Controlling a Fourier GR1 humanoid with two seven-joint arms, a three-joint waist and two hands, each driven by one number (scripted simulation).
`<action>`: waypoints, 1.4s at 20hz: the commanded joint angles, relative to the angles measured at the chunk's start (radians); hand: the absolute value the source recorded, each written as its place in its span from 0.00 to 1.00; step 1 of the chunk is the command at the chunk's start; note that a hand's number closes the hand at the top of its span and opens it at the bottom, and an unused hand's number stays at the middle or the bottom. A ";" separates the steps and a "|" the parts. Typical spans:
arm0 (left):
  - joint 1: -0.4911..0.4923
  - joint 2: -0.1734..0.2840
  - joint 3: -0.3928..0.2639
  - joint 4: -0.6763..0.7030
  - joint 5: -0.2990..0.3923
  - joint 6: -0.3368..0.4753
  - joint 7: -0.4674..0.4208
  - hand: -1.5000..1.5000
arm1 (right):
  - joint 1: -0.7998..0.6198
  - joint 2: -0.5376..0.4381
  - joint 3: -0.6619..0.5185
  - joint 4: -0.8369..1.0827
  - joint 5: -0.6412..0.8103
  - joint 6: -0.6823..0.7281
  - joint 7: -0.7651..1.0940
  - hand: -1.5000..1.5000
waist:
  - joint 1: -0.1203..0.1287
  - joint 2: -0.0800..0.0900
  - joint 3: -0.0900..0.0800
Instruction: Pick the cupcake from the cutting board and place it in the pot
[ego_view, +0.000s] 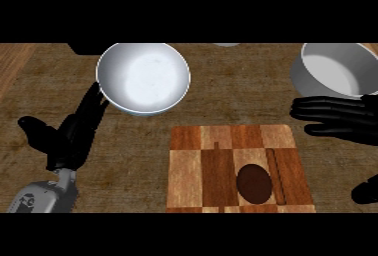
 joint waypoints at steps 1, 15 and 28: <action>-0.043 -0.007 -0.017 -0.024 -0.008 0.009 0.072 0.50 | -0.098 -0.073 0.043 0.010 0.049 0.146 -0.025 0.00 | 0.008 0.005 -0.002; 0.046 -0.002 0.035 -0.097 -0.021 -0.039 0.079 0.50 | -0.078 0.018 0.175 -0.093 0.217 0.179 0.246 0.00 | -0.002 0.002 -0.002; 0.023 -0.064 0.075 -0.022 -0.074 -0.061 0.043 0.50 | 0.070 0.139 0.225 -0.110 0.494 0.137 0.224 0.00 | -0.012 0.002 -0.002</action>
